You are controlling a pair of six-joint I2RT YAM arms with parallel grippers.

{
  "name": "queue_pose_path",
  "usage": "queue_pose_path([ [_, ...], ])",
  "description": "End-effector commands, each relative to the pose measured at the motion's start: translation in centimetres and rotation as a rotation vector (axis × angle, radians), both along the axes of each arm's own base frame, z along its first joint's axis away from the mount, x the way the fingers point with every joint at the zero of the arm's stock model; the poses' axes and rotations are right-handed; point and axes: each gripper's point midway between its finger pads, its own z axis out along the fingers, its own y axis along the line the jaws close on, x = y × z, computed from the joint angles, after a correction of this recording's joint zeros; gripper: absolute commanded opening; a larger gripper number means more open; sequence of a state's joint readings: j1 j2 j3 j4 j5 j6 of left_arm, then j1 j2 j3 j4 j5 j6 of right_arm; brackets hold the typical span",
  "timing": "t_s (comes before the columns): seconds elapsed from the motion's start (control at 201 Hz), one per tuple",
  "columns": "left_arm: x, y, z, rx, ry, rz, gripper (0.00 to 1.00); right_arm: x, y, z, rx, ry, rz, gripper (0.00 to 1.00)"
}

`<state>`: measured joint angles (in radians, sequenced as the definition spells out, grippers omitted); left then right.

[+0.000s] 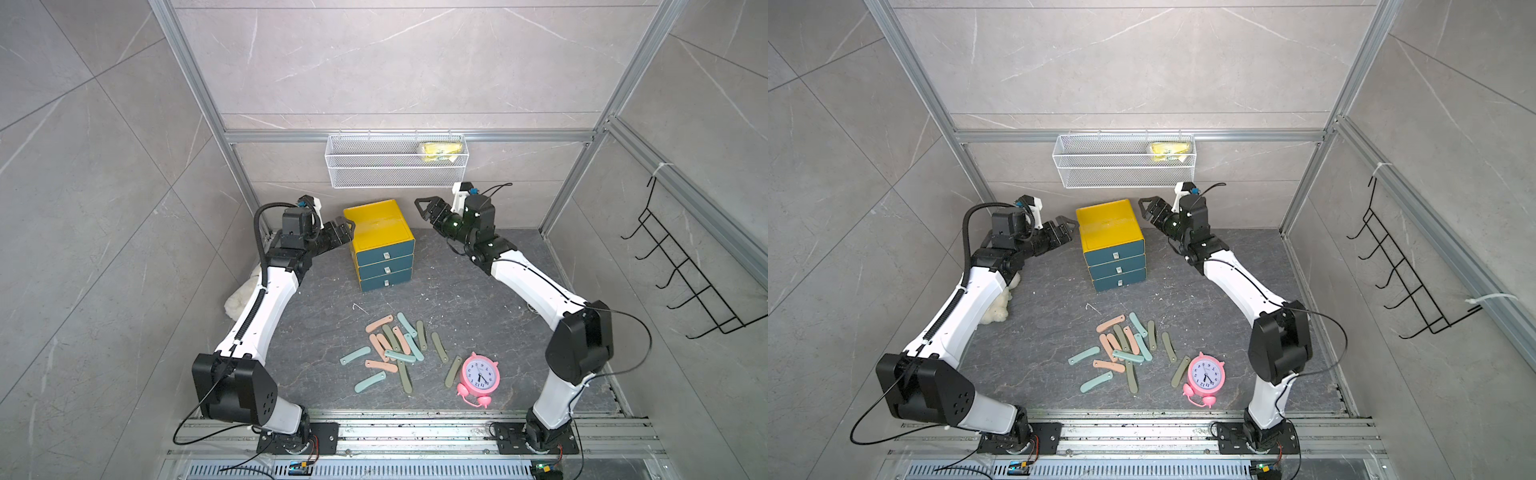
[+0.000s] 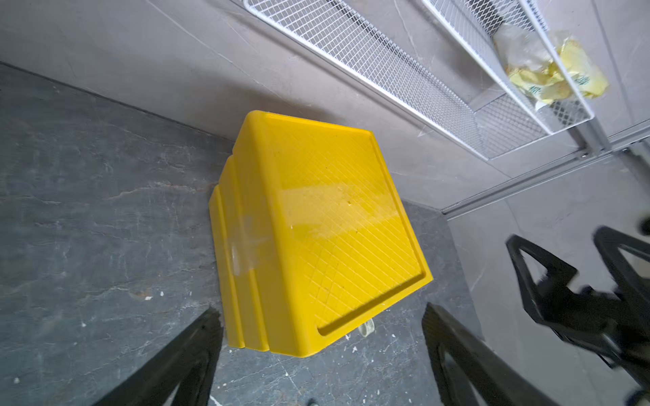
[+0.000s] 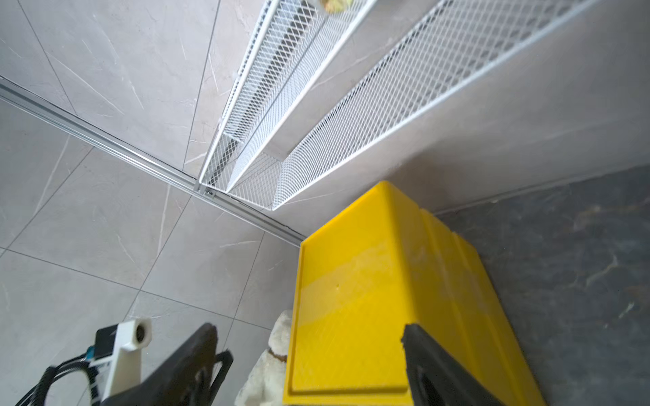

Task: Place the fruit knives into the drawer by color
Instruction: Move the storage box to the center of the board, then open the drawer in the storage box.

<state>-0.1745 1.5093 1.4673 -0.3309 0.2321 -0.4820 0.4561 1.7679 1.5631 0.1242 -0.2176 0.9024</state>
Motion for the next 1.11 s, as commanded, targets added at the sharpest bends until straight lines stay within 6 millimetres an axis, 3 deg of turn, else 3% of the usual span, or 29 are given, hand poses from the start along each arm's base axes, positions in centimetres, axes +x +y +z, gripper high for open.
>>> queue_pose_path([
  [0.0, 0.6, -0.1, -2.3, 0.17, 0.045, -0.034, 0.93, -3.2, 2.9, -4.0, 0.015, 0.106, 0.011, 0.78],
  [0.134, 1.4, -0.6, -3.9, 0.235, 0.067, -0.046, 0.93, -7.0, 6.6, -6.3, 0.14, 0.148, 0.015, 0.69],
  [0.254, 1.9, -0.7, -5.4, 0.242, 0.096, -0.049, 0.93, -7.7, 8.5, -7.3, 0.321, 0.132, 0.012, 0.57],
  [0.607, 2.6, -1.2, -6.9, 0.236, 0.118, -0.064, 0.92, -6.3, 9.3, -11.5, 0.497, 0.188, -0.101, 0.5],
  [1.105, 2.9, -1.3, -8.1, 0.238, 0.137, -0.076, 0.91, -3.5, 9.8, -12.9, 0.5, 0.215, -0.149, 0.4],
])
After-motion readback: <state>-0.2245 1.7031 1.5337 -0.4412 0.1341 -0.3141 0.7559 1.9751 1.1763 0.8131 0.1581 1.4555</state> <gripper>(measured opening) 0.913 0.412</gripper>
